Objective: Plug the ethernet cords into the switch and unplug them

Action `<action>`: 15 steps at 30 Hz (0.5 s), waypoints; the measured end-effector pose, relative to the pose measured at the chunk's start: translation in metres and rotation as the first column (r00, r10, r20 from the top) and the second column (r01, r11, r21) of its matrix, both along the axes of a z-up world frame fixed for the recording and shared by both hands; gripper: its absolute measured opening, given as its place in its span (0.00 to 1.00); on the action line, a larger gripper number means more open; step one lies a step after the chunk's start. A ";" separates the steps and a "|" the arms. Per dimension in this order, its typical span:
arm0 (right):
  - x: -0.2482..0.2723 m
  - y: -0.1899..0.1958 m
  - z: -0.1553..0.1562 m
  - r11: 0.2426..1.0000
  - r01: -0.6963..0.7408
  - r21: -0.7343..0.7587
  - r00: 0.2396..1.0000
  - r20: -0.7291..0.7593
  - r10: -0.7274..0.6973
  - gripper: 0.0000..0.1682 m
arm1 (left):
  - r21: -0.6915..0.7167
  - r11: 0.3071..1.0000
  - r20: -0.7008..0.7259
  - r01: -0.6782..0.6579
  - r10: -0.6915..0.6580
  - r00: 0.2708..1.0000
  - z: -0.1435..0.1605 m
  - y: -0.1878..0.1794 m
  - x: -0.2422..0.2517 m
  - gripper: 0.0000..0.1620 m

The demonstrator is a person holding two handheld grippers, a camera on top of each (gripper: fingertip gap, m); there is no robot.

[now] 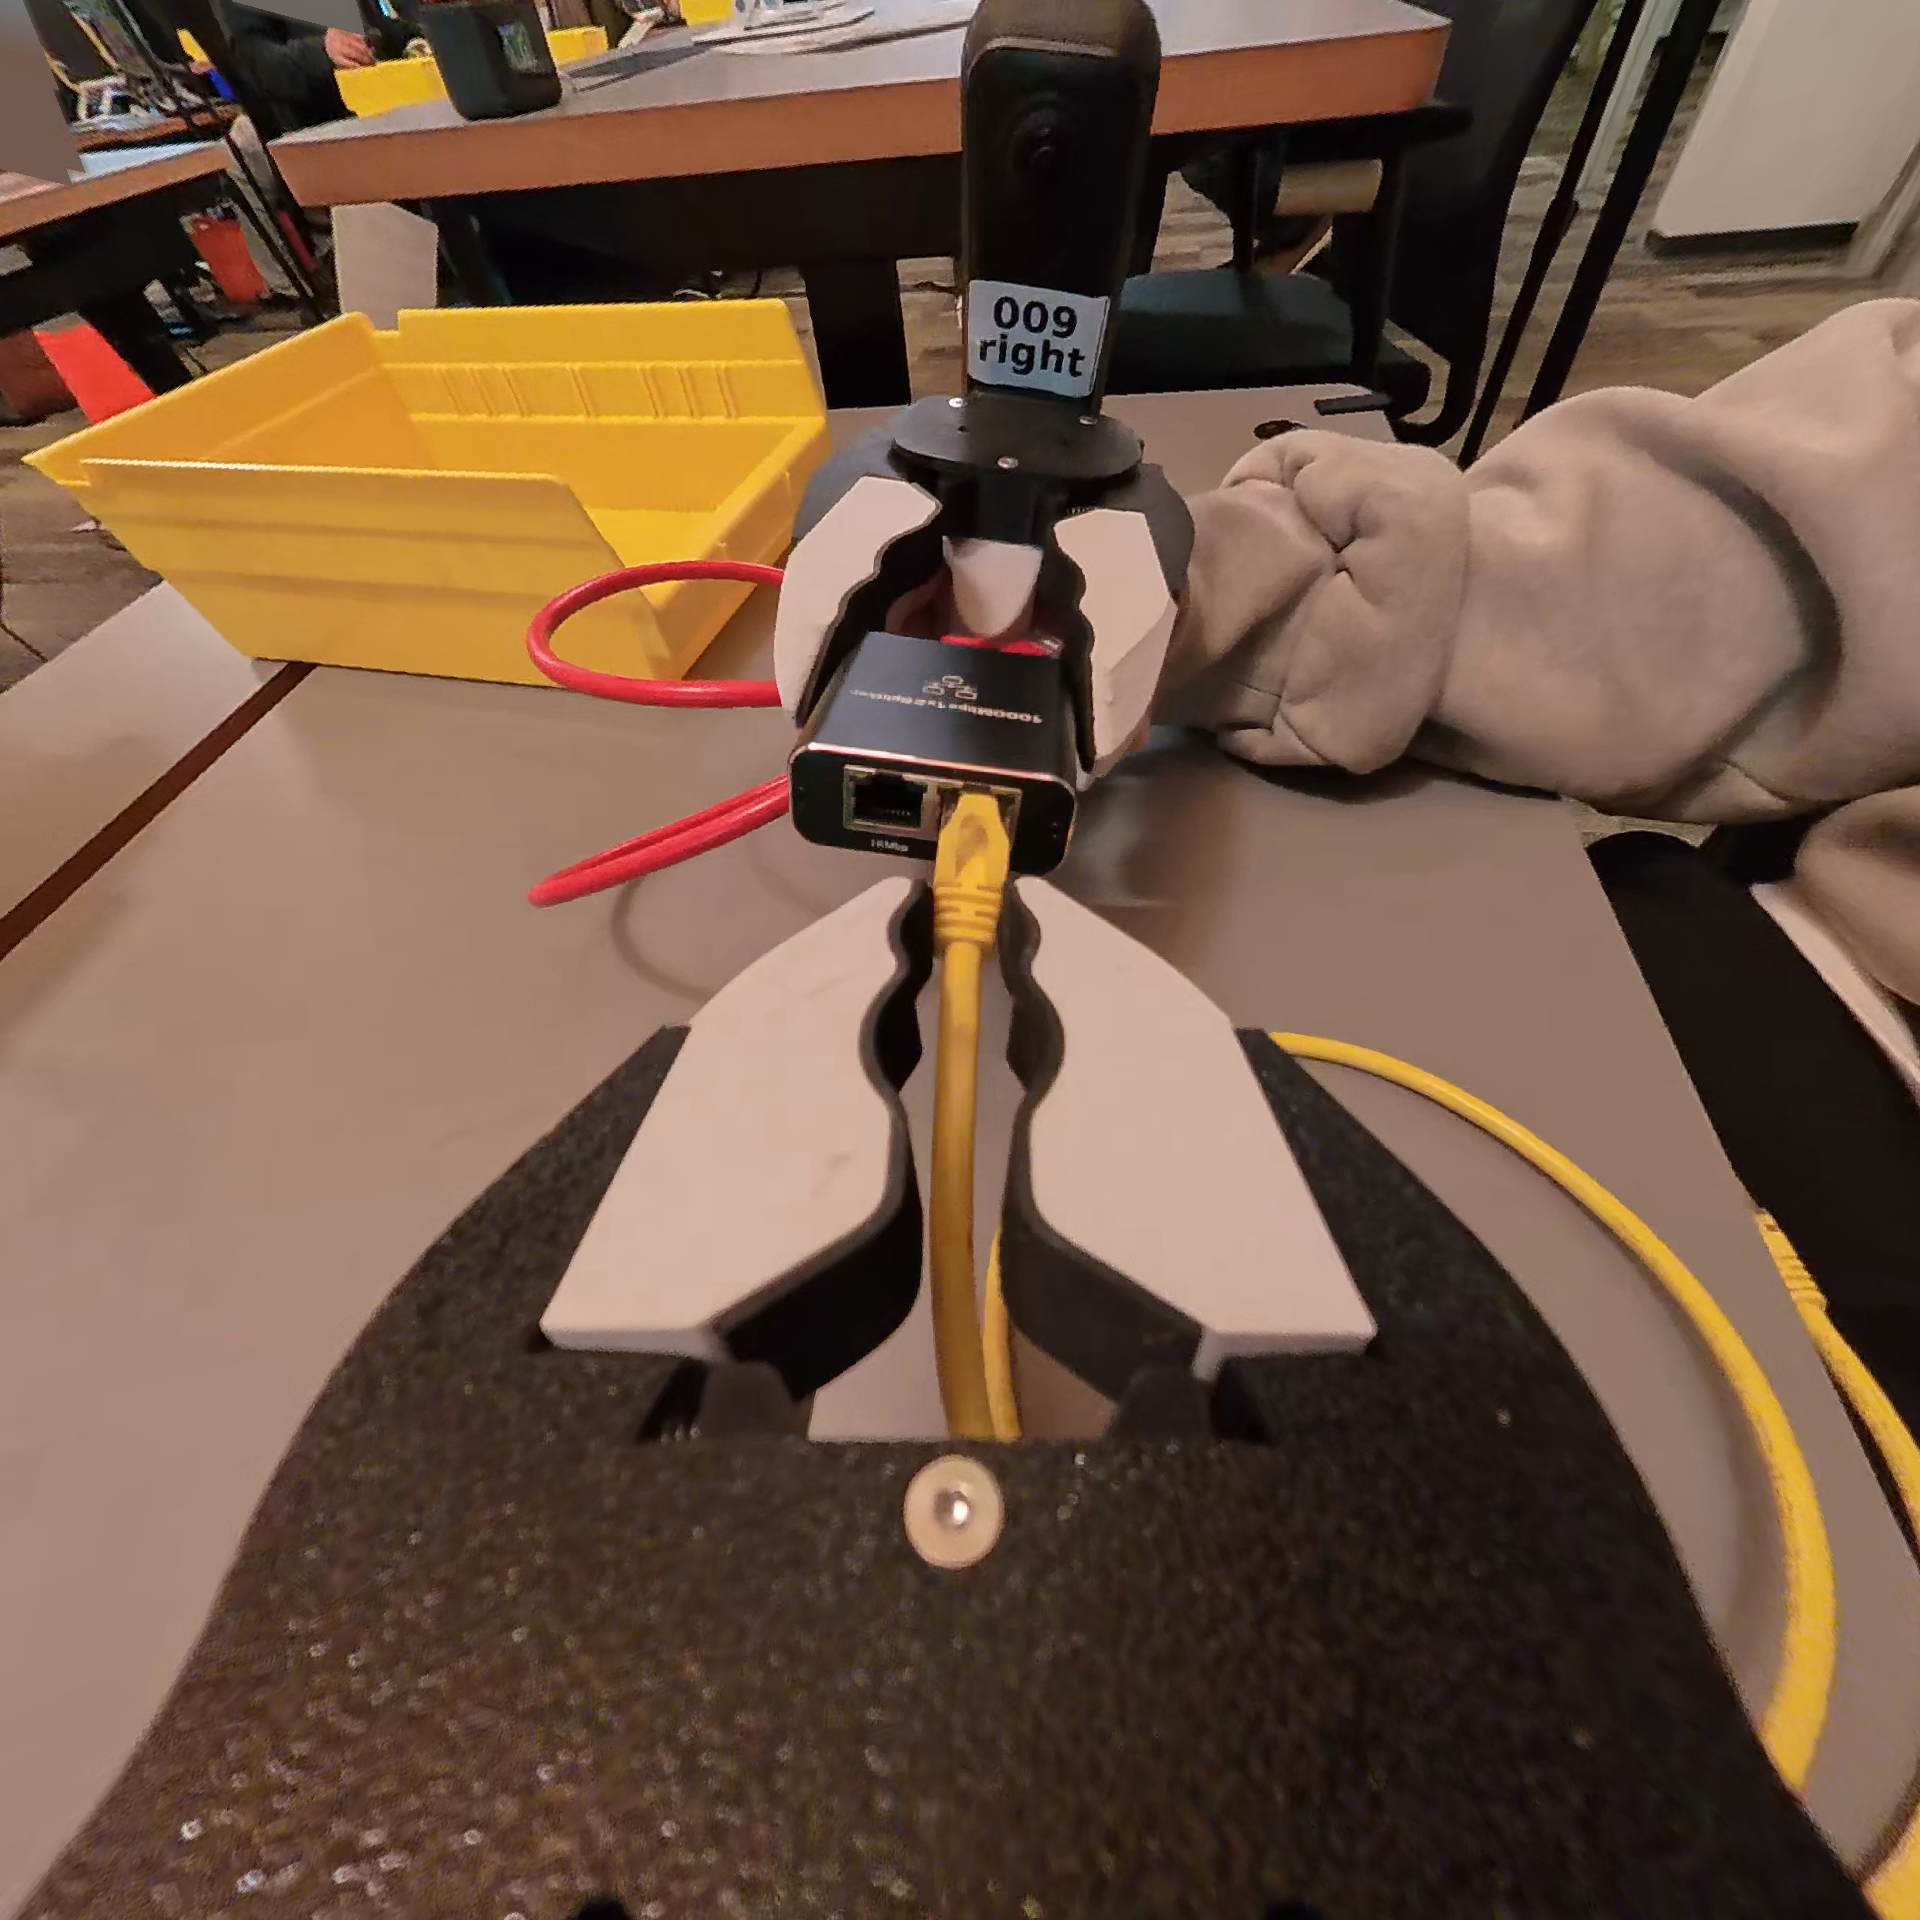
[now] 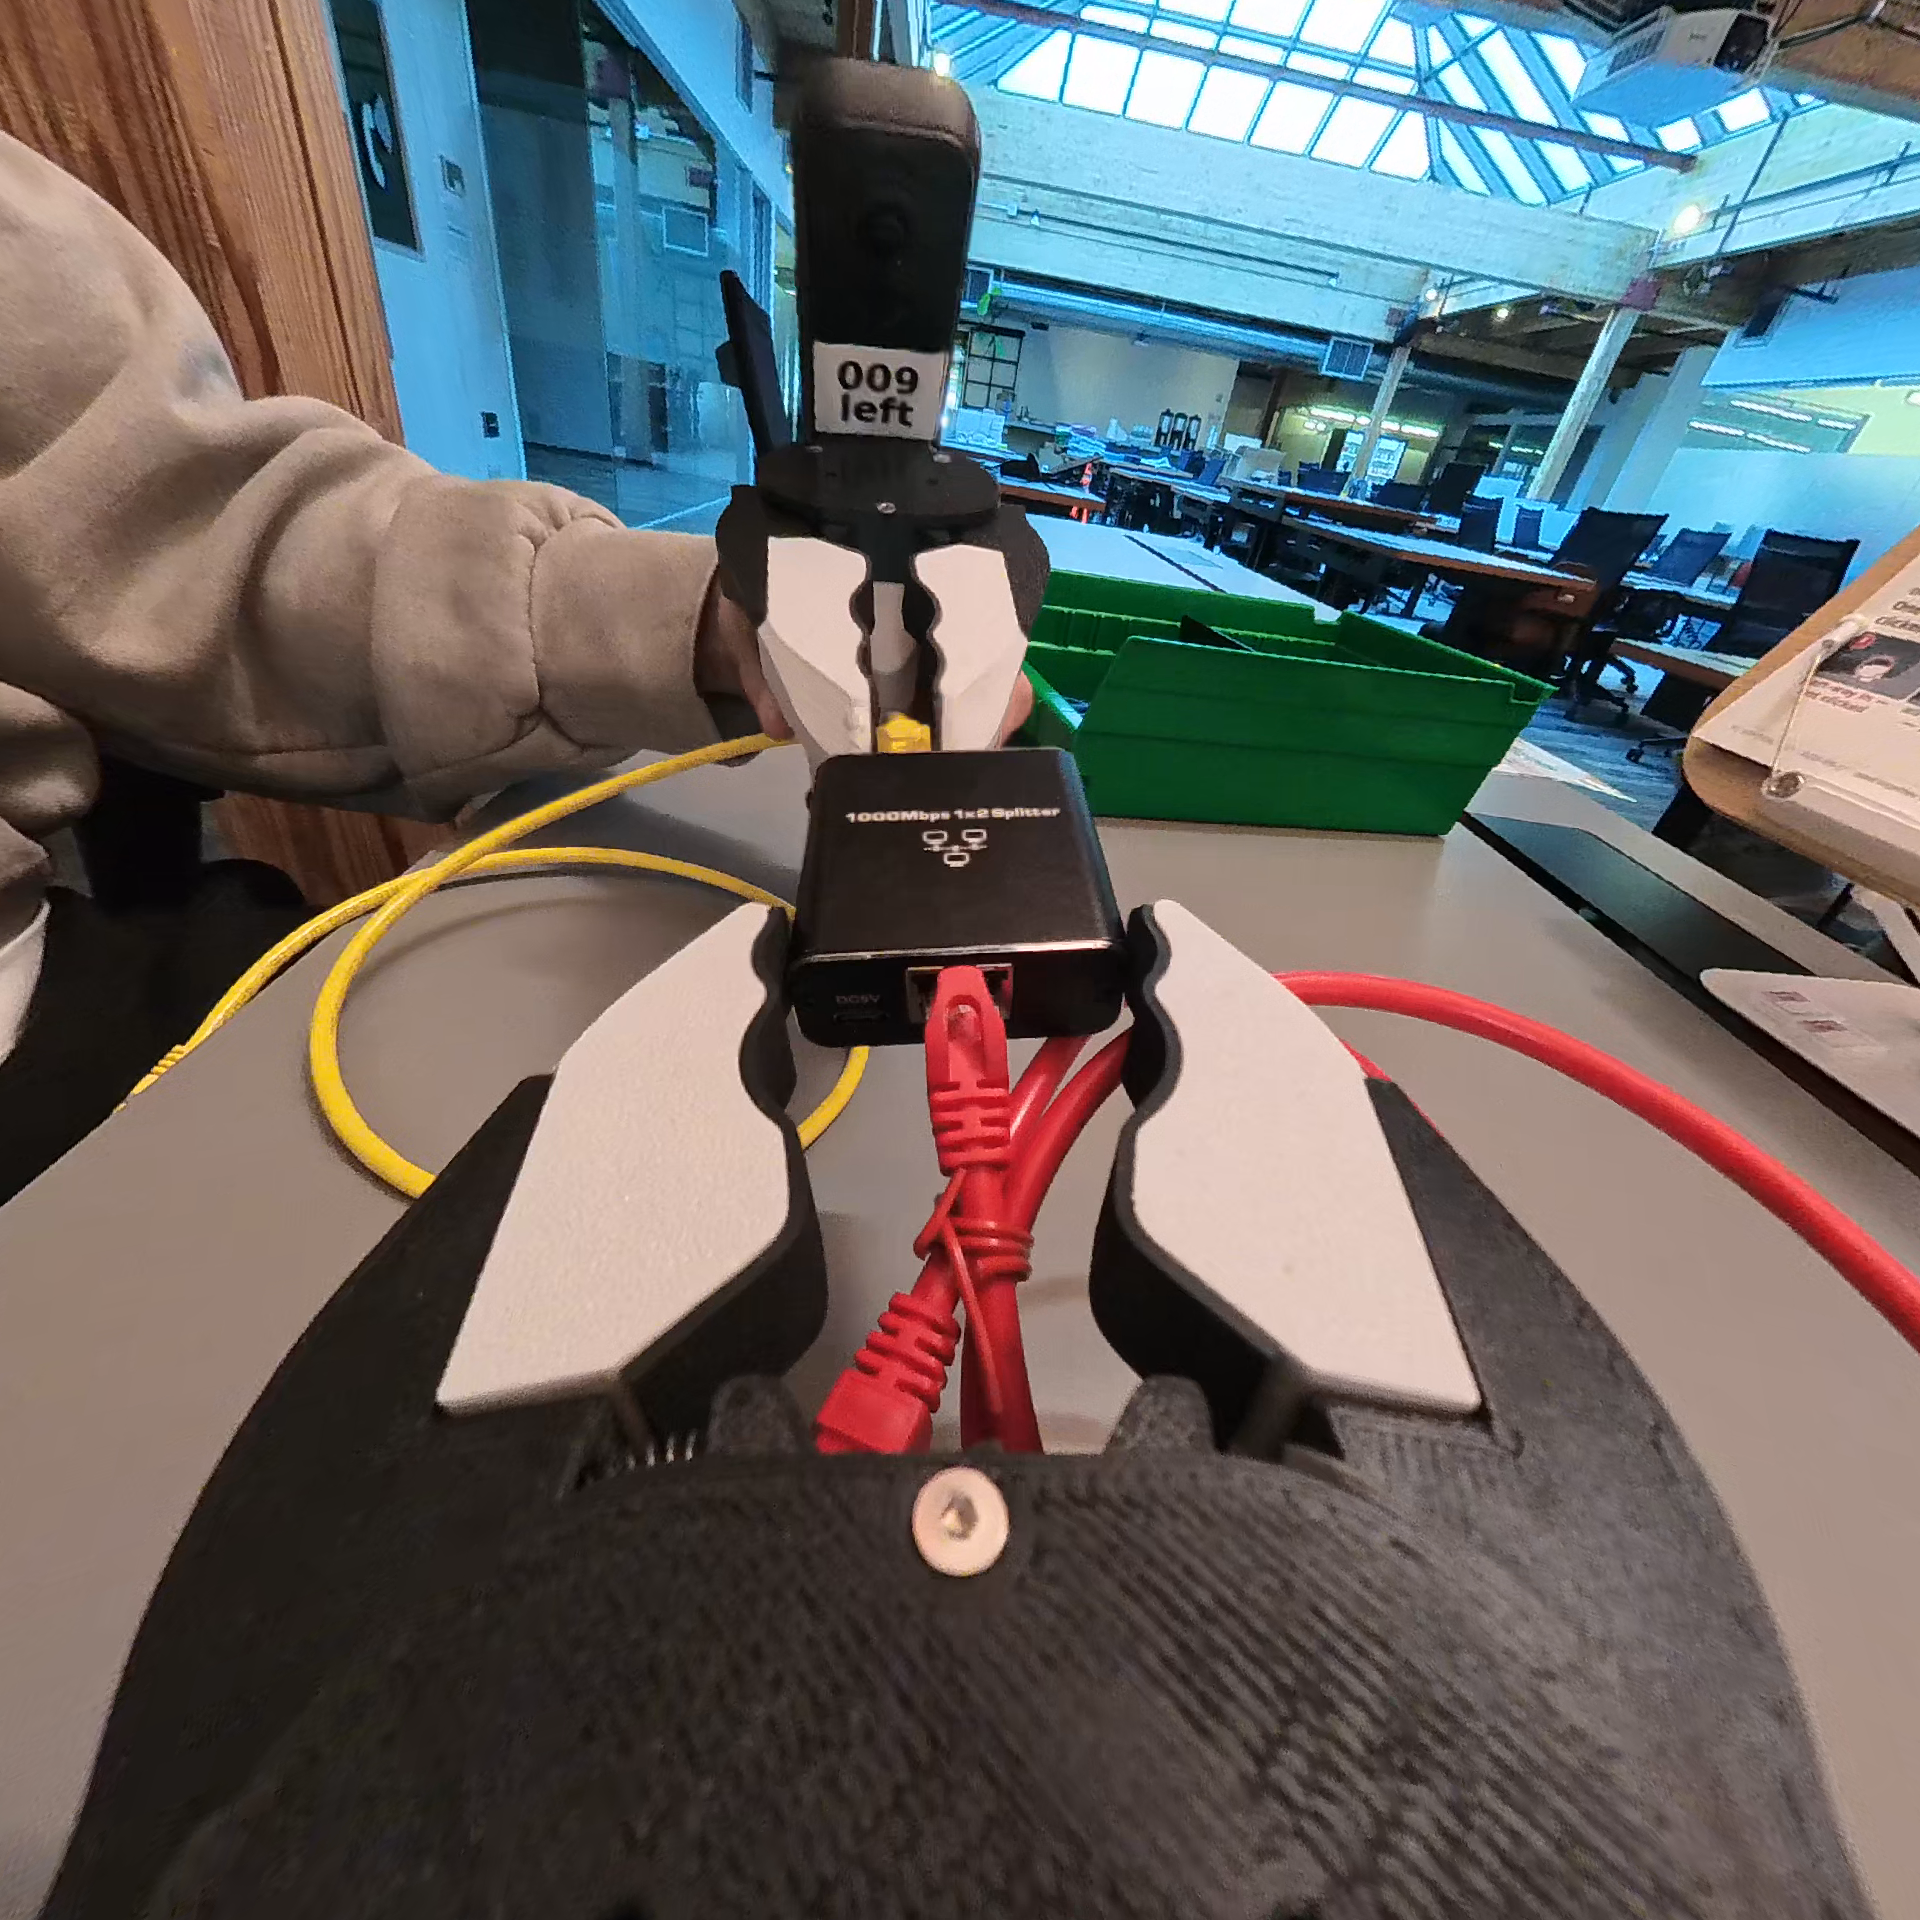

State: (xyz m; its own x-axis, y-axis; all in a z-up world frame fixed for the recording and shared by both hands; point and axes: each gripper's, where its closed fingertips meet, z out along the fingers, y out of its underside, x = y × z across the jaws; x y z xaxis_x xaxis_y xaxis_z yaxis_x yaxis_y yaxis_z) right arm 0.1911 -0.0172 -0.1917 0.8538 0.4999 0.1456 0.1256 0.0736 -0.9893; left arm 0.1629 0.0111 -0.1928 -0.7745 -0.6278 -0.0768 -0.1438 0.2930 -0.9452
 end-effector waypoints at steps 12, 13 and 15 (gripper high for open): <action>-0.008 0.005 -0.010 0.998 -0.020 -0.064 0.998 0.052 0.023 0.37 | 0.266 0.963 -0.118 0.043 -0.012 0.993 -0.008 0.003 -0.007 0.07; -0.007 0.005 -0.010 0.998 -0.012 -0.065 0.999 0.043 0.014 0.37 | 0.274 0.961 -0.121 0.041 -0.007 0.993 -0.009 0.004 -0.006 0.07; -0.003 0.005 -0.007 0.999 0.010 -0.051 0.999 0.032 -0.009 0.37 | 0.309 0.950 -0.126 0.030 0.010 0.992 -0.014 0.005 -0.001 0.07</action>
